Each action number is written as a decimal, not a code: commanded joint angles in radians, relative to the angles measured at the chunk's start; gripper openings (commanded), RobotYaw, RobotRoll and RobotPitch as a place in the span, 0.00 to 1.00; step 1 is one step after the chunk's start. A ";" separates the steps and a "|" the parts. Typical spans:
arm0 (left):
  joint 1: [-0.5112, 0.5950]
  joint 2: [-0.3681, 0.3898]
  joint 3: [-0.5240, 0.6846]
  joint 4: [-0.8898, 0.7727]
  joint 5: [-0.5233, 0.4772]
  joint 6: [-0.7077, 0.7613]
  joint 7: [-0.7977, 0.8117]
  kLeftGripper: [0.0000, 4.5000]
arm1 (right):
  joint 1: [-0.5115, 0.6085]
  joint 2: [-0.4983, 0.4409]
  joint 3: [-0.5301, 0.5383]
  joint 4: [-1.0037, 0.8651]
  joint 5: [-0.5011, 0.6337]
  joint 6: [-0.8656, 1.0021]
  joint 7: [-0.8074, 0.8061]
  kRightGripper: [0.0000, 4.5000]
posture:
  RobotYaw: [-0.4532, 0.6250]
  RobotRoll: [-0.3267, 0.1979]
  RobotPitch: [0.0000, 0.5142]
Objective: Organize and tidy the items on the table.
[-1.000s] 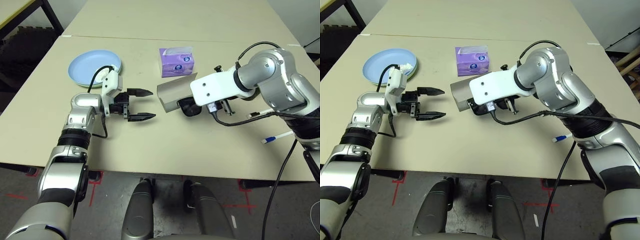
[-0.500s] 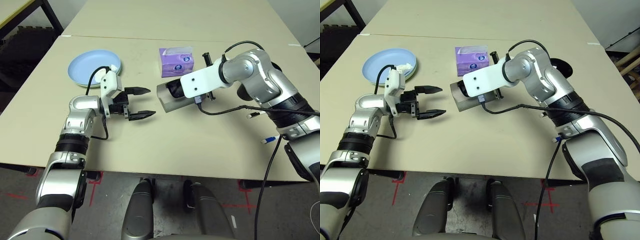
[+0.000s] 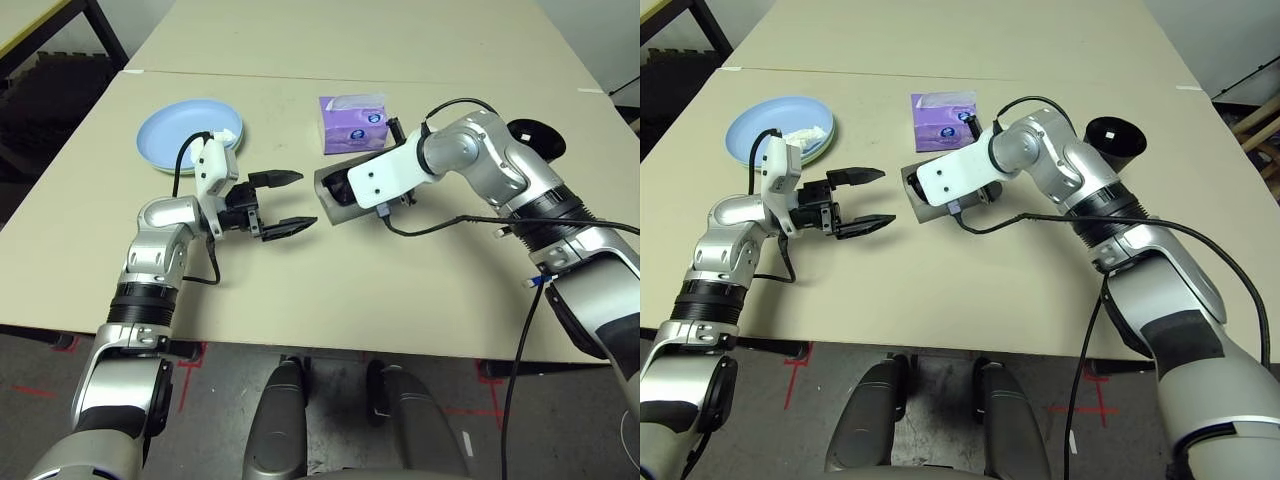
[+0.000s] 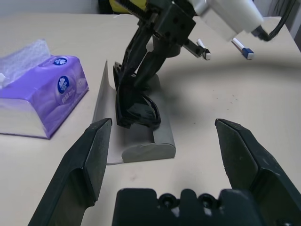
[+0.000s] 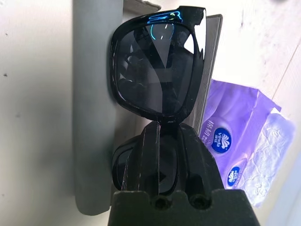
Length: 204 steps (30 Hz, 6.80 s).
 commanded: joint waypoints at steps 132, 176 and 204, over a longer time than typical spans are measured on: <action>-0.315 -0.072 0.006 0.609 0.127 -0.230 0.048 0.25 | 0.842 0.014 -0.667 -0.372 0.964 0.128 -0.049 1.00 | 0.50 0.62 0.41; -0.272 -0.145 -0.057 0.534 0.197 -0.156 -0.101 0.01 | 0.855 0.012 -0.636 -0.486 0.961 0.195 -0.096 1.00 | 0.49 0.62 0.40; -0.286 -0.139 -0.064 0.505 0.178 -0.128 -0.074 0.01 | 0.843 0.005 -0.639 -0.517 0.965 0.216 -0.113 1.00 | 0.48 0.62 0.39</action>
